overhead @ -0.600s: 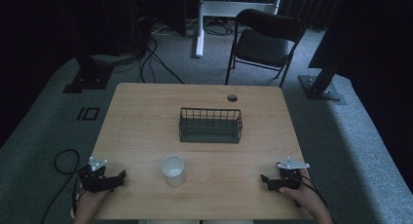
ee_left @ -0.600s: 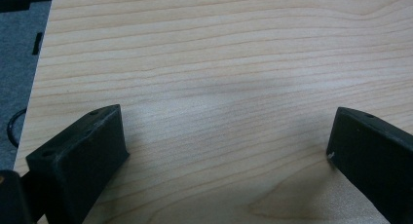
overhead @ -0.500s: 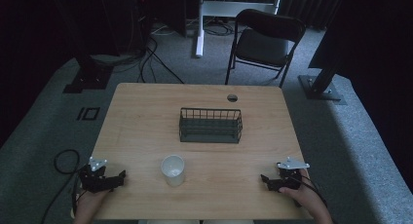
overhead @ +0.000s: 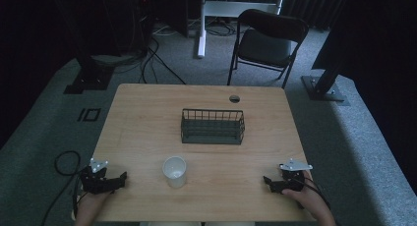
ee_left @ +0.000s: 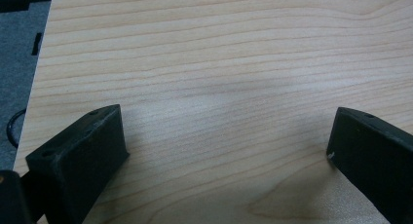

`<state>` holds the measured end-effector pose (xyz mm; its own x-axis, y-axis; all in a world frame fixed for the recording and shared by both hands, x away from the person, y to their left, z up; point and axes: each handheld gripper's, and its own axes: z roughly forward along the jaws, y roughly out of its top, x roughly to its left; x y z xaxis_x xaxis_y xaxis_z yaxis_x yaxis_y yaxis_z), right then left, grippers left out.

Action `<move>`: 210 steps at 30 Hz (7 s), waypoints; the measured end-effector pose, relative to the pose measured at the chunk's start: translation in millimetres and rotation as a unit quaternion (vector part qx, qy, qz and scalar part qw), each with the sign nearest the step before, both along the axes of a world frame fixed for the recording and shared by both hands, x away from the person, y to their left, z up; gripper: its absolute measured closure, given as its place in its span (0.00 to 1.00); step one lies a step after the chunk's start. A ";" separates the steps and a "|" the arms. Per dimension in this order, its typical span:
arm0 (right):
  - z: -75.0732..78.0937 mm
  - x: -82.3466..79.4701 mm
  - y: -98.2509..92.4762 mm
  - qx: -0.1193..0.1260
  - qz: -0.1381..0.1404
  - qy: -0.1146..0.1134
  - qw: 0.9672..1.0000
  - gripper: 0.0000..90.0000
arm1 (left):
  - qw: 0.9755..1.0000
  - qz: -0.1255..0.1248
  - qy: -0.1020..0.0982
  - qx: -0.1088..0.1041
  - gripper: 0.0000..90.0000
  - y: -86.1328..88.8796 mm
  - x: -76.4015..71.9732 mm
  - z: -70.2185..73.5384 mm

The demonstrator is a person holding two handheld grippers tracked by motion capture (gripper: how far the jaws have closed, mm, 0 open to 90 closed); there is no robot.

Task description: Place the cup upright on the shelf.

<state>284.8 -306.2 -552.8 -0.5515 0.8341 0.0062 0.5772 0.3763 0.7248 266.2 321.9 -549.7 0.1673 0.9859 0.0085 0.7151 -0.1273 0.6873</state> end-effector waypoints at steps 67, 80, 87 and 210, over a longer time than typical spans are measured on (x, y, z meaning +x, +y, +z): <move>32.5 8.0 78.0 0.048 0.114 -0.039 0.992 0.14 | 1.000 0.000 0.000 0.000 0.01 0.0 0.1 0.1; 35.2 5.9 114.9 0.054 0.159 -0.042 0.985 0.14 | 1.000 -0.001 0.000 0.000 0.01 0.2 0.1 0.0; 37.9 5.4 132.6 0.057 0.183 -0.045 0.981 0.14 | 1.000 -0.002 0.000 0.000 0.01 0.3 0.1 0.1; 89.6 16.9 289.9 0.117 0.294 -0.113 0.942 0.21 | 1.000 -0.003 0.000 -0.001 0.01 0.5 0.1 0.1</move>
<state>301.7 -16.3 -463.2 -0.9272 0.3740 -0.0207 0.1403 0.3981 0.9065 266.3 322.4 -549.6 0.1734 0.9848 0.0063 0.7148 -0.1303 0.6871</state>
